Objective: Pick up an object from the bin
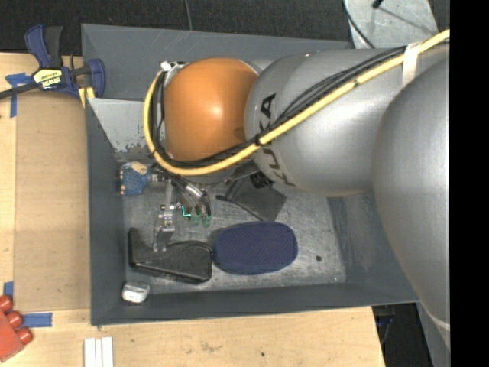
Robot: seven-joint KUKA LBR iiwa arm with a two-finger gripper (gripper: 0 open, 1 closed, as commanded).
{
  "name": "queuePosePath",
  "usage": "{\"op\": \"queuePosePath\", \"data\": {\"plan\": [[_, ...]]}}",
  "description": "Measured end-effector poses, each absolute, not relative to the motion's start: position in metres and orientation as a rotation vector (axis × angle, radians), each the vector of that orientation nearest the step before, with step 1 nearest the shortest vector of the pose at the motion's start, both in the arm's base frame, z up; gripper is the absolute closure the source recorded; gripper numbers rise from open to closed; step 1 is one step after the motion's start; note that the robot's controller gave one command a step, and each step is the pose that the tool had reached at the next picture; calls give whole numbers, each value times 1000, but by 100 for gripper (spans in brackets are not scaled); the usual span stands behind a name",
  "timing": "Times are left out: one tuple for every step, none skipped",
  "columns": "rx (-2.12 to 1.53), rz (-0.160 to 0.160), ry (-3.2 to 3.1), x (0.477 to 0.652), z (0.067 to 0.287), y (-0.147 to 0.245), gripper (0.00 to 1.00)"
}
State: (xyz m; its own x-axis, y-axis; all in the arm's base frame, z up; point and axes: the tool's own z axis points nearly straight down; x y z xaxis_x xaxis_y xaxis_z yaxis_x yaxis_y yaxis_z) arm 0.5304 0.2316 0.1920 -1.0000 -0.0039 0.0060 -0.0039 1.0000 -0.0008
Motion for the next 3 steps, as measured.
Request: {"op": "queuePosePath", "data": {"plan": [[234,4,-3127,487,86,176,0],[234,0,-3133,489,90,178,100],[403,1,-3120,506,235,174,100]]}}
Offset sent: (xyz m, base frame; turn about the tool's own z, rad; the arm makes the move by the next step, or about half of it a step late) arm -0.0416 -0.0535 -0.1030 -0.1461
